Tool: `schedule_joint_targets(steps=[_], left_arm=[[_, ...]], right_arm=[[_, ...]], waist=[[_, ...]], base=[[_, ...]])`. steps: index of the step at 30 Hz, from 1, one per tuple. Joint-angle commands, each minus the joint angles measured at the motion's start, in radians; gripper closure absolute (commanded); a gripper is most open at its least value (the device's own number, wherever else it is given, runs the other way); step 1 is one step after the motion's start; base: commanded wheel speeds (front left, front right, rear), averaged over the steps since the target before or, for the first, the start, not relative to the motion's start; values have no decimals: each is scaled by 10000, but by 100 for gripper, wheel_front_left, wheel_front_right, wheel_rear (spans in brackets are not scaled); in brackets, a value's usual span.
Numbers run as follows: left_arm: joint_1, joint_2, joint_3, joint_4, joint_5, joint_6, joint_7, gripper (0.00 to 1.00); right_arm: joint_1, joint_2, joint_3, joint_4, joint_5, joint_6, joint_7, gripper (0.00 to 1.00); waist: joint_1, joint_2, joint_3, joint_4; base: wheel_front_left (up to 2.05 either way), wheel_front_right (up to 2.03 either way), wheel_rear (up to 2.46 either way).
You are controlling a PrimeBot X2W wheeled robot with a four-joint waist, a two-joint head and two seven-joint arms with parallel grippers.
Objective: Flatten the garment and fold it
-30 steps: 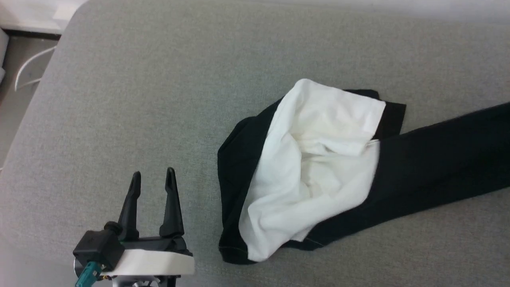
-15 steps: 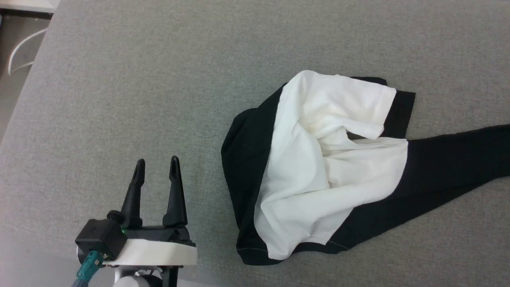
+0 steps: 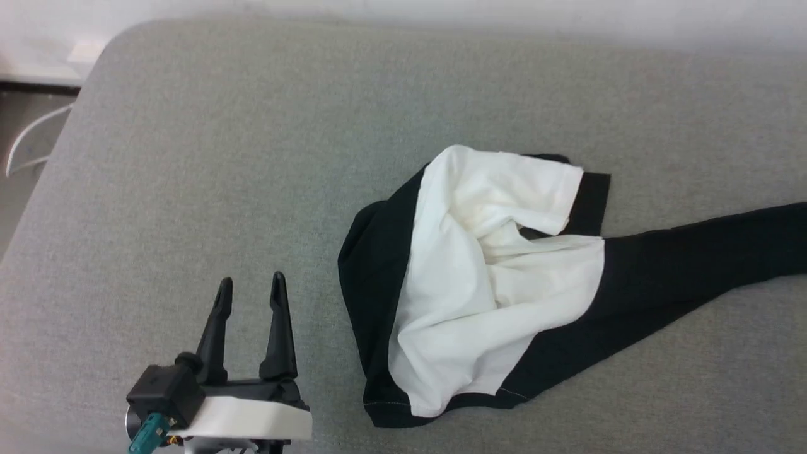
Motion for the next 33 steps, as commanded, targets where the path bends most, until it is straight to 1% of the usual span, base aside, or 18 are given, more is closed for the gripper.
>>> schedule_joint_targets(steps=[1, 3, 5, 9, 13, 17, 20, 21, 23, 24, 25, 26, 27, 29, 33], left_arm=[[91, -14, -2, -31, -13, 71, -47, 0], [92, -14, 9, -88, -27, 93, -47, 0], [65, -14, 7, -134, 59, 102, -47, 0], [-18, -14, -68, -127, 360, 54, -47, 0], [-104, -14, -157, -119, 485, 19, -47, 0], [-140, -14, -177, -117, 428, 31, -47, 0], [-208, -14, -219, -94, 384, 15, -47, 0], [-208, -14, -219, -94, 384, 15, -47, 0], [-288, -14, -250, -86, 352, 10, -47, 0], [-317, -14, -253, -87, 345, 12, -47, 0], [-343, -14, -256, -86, 340, 13, -47, 0], [-343, -14, -256, -86, 340, 13, -47, 0], [-369, -14, -258, -83, 335, 15, -47, 0], [-406, -14, -252, -73, 332, 26, -47, 0], [-370, -14, -182, -21, 349, 23, -47, 0]], right_arm=[[-128, 24, 452, -475, 434, -17, 161, 0], [-152, 196, 860, -939, 994, -17, 377, 0], [-60, 296, 1389, -1313, 1320, -17, 498, 0], [313, 568, 2391, -1491, 1845, -17, 548, 0], [787, 710, 3399, -1179, 2196, -17, 759, 0], [1038, 601, 4272, -751, 2443, -17, 1040, 0], [986, 399, 4834, -315, 2337, -17, 751, 0], [986, 399, 4834, -315, 2337, -17, 751, 0], [859, 336, 5185, 327, 2187, -17, 280, 0], [803, 356, 5258, 567, 2157, -17, 145, 25], [735, 391, 5315, 781, 2126, -17, -8, 82], [735, 391, 5315, 781, 2126, -17, -8, 82], [666, 418, 5368, 982, 2108, -17, -160, 100], [528, 396, 5558, 1314, 2113, -17, -342, 100], [128, 506, 5498, 1612, 2299, -17, -924, 100]], waist=[[1, 0, -317, -144], [1, 0, -327, -130], [1, 0, -301, -81], [1, 0, -207, 105], [1, 0, -77, 343], [1, 0, 93, 539], [1, 0, 214, 663], [1, 0, 214, 663], [1, 0, 337, 753], [1, 0, 374, 768], [1, 0, 408, 780], [1, 0, 408, 780], [1, 0, 434, 786], [1, 0, 462, 768], [1, 0, 313, 531]], base=[[0, 0, 0], [0, 0, 0], [0, 0, 0], [0, 0, 0], [0, 0, 0], [0, 0, 0], [0, 0, 0], [0, 0, 0], [0, 0, 0], [0, 0, 0], [0, 0, 0], [0, 0, 0], [0, 0, 0], [0, 0, 0], [0, 0, 0]])
